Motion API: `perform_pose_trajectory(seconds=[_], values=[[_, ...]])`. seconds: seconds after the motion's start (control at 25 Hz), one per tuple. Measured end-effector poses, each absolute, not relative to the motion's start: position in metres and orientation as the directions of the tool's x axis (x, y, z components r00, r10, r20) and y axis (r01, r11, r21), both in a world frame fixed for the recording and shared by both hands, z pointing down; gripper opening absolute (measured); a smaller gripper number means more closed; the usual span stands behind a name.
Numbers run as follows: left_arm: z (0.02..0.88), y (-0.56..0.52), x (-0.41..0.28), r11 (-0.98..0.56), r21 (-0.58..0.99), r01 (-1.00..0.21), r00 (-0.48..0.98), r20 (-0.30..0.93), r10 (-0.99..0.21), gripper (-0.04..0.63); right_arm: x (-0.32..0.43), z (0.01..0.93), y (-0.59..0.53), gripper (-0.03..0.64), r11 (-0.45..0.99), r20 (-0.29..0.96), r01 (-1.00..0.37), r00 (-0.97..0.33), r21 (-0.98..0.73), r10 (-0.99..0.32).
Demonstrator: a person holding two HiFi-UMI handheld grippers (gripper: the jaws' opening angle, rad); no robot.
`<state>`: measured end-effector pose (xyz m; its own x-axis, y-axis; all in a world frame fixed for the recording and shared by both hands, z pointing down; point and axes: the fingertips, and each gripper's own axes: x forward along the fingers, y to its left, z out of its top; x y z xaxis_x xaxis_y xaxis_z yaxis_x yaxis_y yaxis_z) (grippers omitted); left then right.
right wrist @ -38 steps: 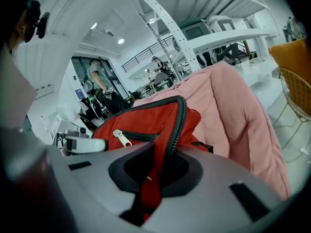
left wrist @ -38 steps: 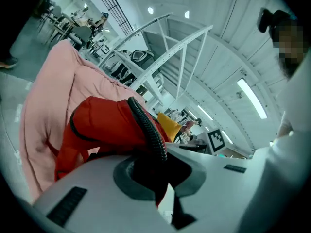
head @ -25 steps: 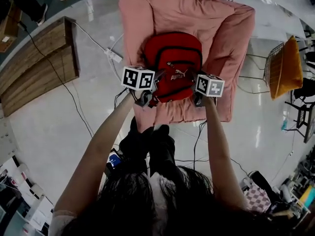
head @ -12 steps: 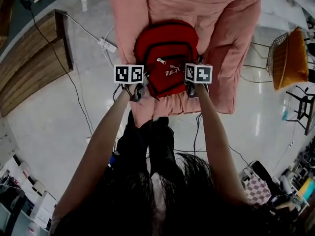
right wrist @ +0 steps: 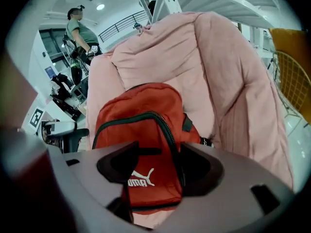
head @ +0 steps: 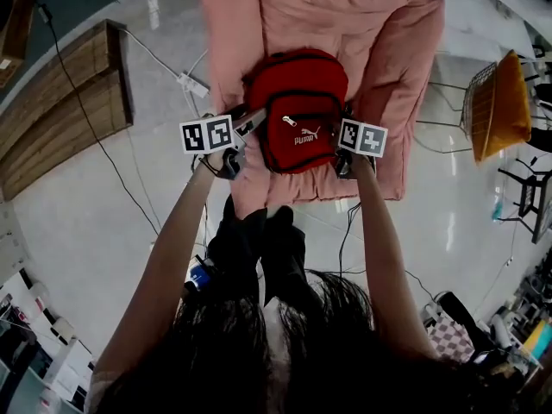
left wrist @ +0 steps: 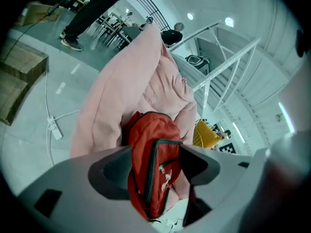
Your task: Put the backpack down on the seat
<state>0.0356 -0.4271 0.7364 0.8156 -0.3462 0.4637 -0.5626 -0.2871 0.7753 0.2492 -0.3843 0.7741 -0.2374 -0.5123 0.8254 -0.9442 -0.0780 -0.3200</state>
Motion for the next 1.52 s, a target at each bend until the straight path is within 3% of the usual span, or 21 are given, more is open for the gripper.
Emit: perform_pose_trajectory(seconds=[0.32, 0.56, 0.84, 0.96, 1.24, 1.52], values=[[0.675, -0.383, 0.023, -0.354, 0.809, -0.469, 0.862, 0.33, -0.385, 0.296, 0.242, 0.709, -0.361, 0.25, -0.008, 0.724, -0.931, -0.279, -0.366, -0.631], [0.62, -0.321, 0.044, -0.557, 0.711, -0.43, 0.898, 0.271, -0.347, 0.293, 0.208, 0.628, -0.333, 0.249, 0.166, 0.543, -0.894, -0.392, -0.417, -0.743], [0.546, -0.27, 0.052, -0.653, 0.611, -0.447, 0.889, 0.218, -0.403, 0.286, 0.189, 0.557, -0.277, 0.249, 0.234, 0.423, -0.889, -0.401, -0.392, -0.813], [0.521, -0.247, 0.053, -0.675, 0.572, -0.466, 0.88, 0.219, -0.422, 0.23, 0.183, 0.532, -0.248, 0.246, 0.253, 0.377, -0.88, -0.411, -0.402, -0.83], [0.483, -0.195, 0.051, -0.661, 0.557, -0.502, 0.847, 0.163, -0.506, 0.179, 0.176, 0.494, -0.184, 0.152, 0.289, 0.305, -0.862, -0.431, -0.417, -0.849], [0.474, -0.147, 0.049, -0.619, 0.545, -0.565, 0.803, 0.19, -0.565, 0.127, 0.168, 0.476, -0.144, 0.104, 0.344, 0.271, -0.837, -0.481, -0.426, -0.834]])
